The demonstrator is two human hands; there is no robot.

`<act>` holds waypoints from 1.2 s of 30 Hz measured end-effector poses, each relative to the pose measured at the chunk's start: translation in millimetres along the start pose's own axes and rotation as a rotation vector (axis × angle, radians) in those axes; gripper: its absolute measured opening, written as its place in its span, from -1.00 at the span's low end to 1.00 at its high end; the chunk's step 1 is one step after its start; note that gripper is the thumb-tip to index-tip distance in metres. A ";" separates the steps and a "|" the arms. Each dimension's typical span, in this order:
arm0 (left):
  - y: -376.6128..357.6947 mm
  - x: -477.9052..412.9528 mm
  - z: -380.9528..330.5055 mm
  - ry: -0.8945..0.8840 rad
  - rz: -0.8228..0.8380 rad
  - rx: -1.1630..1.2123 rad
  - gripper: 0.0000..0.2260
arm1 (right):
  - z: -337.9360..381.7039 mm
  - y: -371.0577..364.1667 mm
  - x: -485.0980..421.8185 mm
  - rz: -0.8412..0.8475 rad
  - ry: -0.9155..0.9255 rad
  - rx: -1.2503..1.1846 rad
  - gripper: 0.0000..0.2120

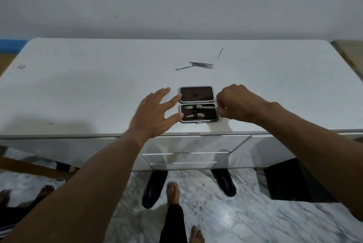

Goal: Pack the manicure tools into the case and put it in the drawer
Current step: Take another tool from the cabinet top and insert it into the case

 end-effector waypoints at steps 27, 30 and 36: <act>0.9 0.0 1.2 0.001 -0.003 0.020 -0.41 | 28.0 -5.2 -16.6 0.000 0.082 0.046 -0.87; 0.4 -0.3 0.7 -0.002 -0.001 0.018 -0.41 | 30.1 -5.8 -17.6 0.003 0.078 0.020 -0.87; 0.8 -0.2 0.7 -0.006 -0.004 0.017 -0.41 | 35.0 -5.6 -15.3 -0.007 0.076 -0.047 -0.84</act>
Point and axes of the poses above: each hand's wrist, its own x-axis away from the middle knuckle, its own y-axis out of the back of the hand, z = x × y, the point moved 7 cm from there along -x, towards the middle knuckle, and after that the axes turned 14 degrees about x, right-handed, at the moved point
